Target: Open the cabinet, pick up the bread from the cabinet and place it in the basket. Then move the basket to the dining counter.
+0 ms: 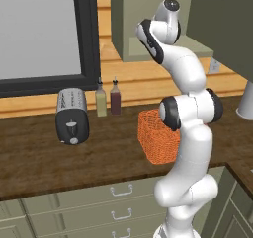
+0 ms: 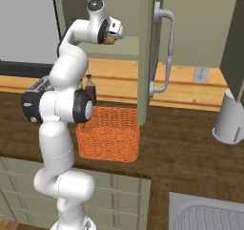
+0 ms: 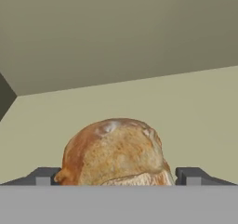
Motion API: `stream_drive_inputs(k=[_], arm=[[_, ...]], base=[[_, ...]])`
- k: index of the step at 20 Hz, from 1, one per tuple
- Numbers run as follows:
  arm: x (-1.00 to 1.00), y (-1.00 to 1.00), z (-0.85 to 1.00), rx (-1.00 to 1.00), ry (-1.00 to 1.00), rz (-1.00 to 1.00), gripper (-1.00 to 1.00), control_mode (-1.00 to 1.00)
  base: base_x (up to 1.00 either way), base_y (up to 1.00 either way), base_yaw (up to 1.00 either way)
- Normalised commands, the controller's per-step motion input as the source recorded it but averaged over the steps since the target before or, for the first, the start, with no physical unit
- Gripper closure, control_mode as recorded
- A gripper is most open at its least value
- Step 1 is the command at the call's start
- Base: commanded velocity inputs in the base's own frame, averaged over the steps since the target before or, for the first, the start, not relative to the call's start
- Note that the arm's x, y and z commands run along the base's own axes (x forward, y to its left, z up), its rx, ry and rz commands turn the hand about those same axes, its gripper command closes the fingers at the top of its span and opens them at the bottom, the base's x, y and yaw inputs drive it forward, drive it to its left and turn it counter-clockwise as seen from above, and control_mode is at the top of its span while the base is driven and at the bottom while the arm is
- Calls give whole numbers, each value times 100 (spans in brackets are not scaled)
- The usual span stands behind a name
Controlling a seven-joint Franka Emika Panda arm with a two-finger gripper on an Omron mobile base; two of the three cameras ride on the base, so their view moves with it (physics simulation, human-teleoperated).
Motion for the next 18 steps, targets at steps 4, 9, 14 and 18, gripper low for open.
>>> stream_drive_inputs(k=[4,9,14,18], arm=[[-33,1,-19,-5,-15,0,100,-100],[-73,3,-19,-5,-21,0,100,-100],[-100,0,0,0,-5,0,100,-100],[-100,0,8,0,5,0,100,-100]], base=[[0,0,0],[0,0,0],[0,0,0],[0,0,0]])
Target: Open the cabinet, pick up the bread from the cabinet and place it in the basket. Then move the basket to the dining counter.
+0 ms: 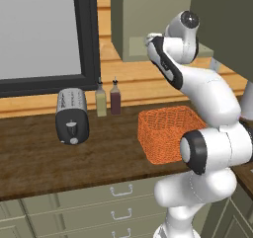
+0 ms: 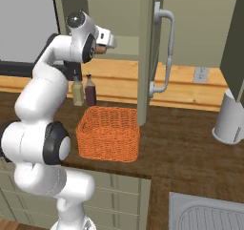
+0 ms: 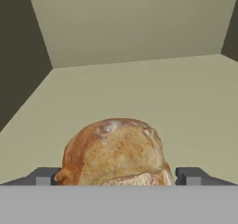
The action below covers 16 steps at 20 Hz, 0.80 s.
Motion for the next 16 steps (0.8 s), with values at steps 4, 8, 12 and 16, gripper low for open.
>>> stream_drive_inputs(k=[4,8,12,16], arm=[[-100,0,2,0,16,0,100,-100],[-100,0,-9,0,19,0,100,-100],[-100,0,-59,0,18,0,100,-100],[-75,0,-96,0,20,0,100,-100]], base=[[0,0,0],[0,0,0],[0,0,0],[0,0,0]])
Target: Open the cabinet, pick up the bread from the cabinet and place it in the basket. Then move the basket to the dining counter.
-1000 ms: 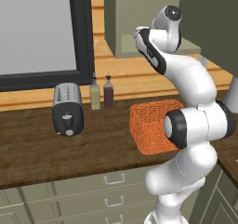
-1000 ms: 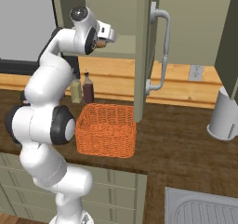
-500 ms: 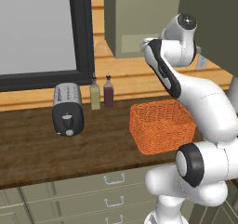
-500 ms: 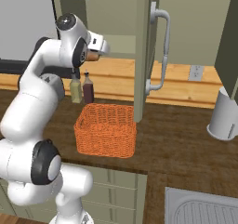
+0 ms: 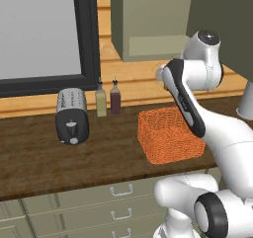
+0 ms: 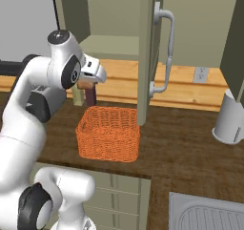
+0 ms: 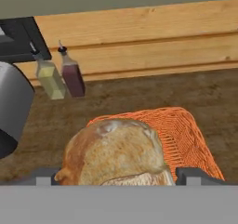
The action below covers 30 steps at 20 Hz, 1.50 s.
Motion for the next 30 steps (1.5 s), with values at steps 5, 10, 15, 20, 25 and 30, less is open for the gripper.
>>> stream_drive_inputs(k=[5,10,15,20,25,30], arm=[[-1,-8,-100,0,16,0,100,-100],[39,-22,-100,0,8,0,100,-100],[48,-12,-95,0,3,0,100,-100],[29,-2,-68,-3,0,0,100,-100],[1,-6,-62,0,0,0,100,-100],[0,-4,-50,0,0,1,100,-100]], base=[[0,0,0],[0,0,0],[0,0,0],[0,0,0],[0,0,0],[0,0,0]])
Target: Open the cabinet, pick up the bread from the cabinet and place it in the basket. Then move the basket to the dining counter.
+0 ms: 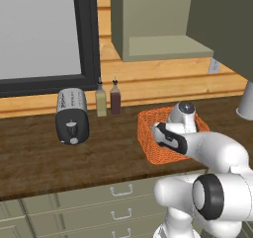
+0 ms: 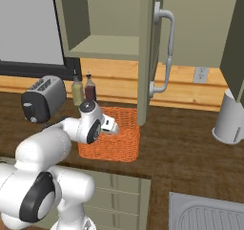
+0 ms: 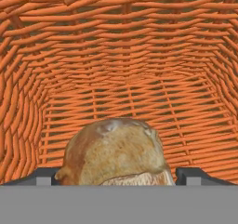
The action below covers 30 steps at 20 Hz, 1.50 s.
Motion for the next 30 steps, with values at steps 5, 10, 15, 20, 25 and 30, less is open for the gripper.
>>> stream_drive_inputs(k=[5,10,15,20,25,30], arm=[[2,-3,-18,0,0,1,-100,-100],[11,0,18,0,3,0,-100,-100],[25,2,9,0,7,1,-100,-100],[13,15,8,0,6,5,-100,-100],[0,28,90,0,0,3,-100,-100],[-9,64,54,0,9,2,-100,-100]], base=[[0,0,0],[0,0,0],[0,0,0],[0,0,0],[0,0,0],[0,0,0]])
